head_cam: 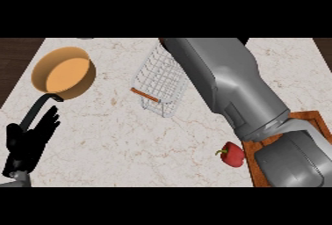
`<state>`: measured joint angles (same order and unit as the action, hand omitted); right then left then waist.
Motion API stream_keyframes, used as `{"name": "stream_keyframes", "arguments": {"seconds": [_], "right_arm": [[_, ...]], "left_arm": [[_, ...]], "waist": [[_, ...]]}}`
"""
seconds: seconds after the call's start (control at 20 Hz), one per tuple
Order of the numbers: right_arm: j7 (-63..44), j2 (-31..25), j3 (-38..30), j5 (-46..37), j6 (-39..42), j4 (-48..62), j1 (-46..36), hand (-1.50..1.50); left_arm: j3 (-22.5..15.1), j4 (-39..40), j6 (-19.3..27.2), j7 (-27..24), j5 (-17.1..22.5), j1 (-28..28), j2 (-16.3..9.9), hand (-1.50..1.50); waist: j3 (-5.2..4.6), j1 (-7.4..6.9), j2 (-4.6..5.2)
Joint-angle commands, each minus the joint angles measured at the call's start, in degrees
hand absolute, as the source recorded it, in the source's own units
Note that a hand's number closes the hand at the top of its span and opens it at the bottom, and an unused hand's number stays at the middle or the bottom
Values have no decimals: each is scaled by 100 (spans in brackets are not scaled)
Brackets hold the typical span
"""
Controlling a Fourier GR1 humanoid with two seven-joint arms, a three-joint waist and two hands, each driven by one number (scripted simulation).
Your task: Pick the sweet potato from the cutting board and place it in the tiered basket
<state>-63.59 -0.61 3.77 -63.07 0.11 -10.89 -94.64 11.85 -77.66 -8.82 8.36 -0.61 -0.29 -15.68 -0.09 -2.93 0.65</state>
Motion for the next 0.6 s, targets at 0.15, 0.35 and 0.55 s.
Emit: {"name": "stream_keyframes", "arguments": {"seconds": [0.15, 0.35, 0.55], "right_arm": [[-1132, 57, 136, -390, -1389, -579, -288, -150], [-1607, -333, -266, -272, -1445, -887, -514, -150], [-1793, -430, -683, -115, -1855, -1393, -341, -150]], "left_arm": [[-64, -102, 58, 176, -23, 58, 94, 0], [30, 64, 129, -96, -53, 178, 114, 0], [126, -56, 125, -40, 5, 509, 91, 0]], "waist": [[3, 75, -39], [3, 256, -100], [24, 389, -209]]}}
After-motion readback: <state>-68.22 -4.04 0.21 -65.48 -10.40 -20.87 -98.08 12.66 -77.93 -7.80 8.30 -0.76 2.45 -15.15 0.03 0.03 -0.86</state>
